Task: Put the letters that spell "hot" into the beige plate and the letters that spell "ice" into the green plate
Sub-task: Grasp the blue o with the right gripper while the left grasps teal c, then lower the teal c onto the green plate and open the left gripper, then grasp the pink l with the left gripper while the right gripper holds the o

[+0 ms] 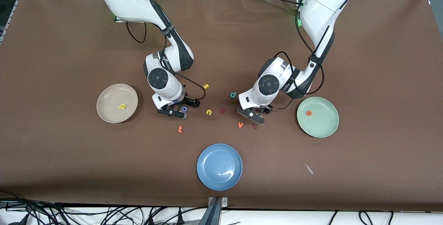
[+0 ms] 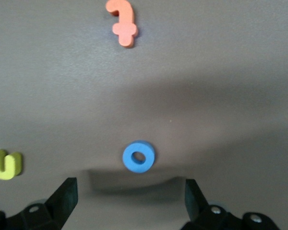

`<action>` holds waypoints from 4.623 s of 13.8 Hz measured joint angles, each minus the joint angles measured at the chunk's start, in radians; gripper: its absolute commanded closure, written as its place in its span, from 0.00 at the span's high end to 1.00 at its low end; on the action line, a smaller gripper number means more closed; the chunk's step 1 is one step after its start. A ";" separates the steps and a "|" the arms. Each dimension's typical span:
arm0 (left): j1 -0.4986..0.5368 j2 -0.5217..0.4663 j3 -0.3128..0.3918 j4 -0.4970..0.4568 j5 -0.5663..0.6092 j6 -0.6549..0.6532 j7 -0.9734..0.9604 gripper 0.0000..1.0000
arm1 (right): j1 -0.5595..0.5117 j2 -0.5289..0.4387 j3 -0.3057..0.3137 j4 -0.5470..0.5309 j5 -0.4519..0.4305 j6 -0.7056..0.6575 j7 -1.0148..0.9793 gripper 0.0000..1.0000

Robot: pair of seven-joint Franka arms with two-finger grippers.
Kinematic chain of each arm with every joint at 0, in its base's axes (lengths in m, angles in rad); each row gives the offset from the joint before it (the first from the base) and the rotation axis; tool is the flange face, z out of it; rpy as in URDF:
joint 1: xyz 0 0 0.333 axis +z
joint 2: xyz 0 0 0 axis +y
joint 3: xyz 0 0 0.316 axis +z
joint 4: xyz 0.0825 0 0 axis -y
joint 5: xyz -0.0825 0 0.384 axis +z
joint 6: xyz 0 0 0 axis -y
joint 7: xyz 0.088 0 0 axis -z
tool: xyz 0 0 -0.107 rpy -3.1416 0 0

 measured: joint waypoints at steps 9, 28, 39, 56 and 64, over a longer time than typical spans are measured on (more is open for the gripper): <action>0.002 -0.005 0.001 0.012 0.000 -0.046 0.000 0.00 | 0.000 0.005 -0.007 0.021 0.000 -0.002 0.032 0.38; 0.381 -0.094 0.020 -0.016 0.056 -0.312 0.619 0.01 | -0.003 0.010 -0.010 0.029 0.000 -0.002 0.055 0.09; 0.423 -0.123 -0.045 -0.019 0.043 -0.330 0.620 1.00 | -0.003 0.010 -0.012 0.056 -0.007 -0.013 0.077 0.64; 0.100 0.121 -0.052 0.380 -0.043 -0.291 -0.490 1.00 | -0.024 0.047 -0.020 0.094 -0.033 -0.027 0.040 0.50; 0.016 0.227 0.027 0.448 -0.043 -0.177 -0.625 0.41 | -0.024 0.052 -0.020 0.105 -0.033 -0.027 0.041 0.32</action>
